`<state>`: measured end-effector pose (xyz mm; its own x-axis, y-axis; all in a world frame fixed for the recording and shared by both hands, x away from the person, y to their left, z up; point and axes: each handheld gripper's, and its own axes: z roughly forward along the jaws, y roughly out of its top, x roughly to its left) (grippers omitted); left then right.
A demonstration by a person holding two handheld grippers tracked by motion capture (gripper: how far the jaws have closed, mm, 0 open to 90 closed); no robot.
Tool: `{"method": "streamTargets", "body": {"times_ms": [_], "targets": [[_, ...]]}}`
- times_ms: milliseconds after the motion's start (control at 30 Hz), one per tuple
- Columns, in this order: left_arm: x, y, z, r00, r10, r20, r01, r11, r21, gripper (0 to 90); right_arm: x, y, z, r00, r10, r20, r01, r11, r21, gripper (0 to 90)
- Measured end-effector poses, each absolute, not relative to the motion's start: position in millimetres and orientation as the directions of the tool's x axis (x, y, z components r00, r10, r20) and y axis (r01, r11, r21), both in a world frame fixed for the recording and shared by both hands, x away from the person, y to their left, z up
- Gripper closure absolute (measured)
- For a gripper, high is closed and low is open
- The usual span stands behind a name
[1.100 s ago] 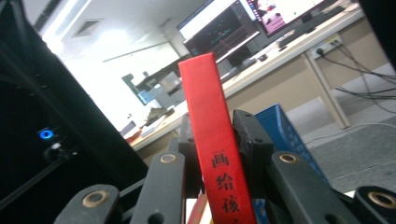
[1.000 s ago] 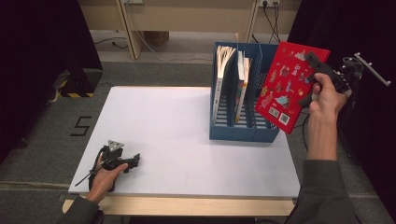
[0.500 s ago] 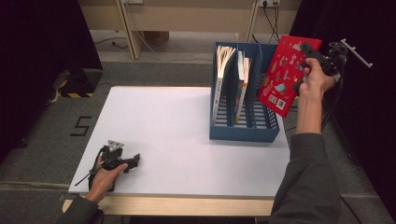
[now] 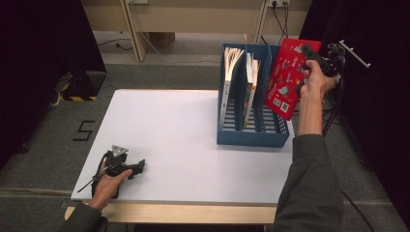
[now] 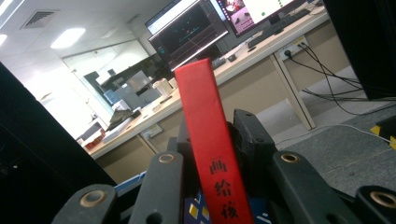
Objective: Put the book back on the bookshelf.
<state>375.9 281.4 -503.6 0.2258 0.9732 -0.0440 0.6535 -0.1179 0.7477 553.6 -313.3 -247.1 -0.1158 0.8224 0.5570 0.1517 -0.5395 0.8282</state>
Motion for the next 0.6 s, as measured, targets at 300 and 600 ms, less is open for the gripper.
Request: {"method": "streamTargets", "body": {"times_ms": [300, 600], "targets": [[375.9, 281.1, -503.8, 0.224, 0.974, -0.043, 0.652, -0.117, 0.749, 12.8, 549.6, -302.7, -260.8, -0.141, 0.847, 0.513, 0.168, -0.49, 0.855, 72.8], [375.9, 281.3, -503.7, 0.226, 0.973, -0.04, 0.653, -0.121, 0.747, 12.8, 548.4, -300.4, -285.9, -0.136, 0.836, 0.531, 0.203, -0.502, 0.841, 70.8]]}}
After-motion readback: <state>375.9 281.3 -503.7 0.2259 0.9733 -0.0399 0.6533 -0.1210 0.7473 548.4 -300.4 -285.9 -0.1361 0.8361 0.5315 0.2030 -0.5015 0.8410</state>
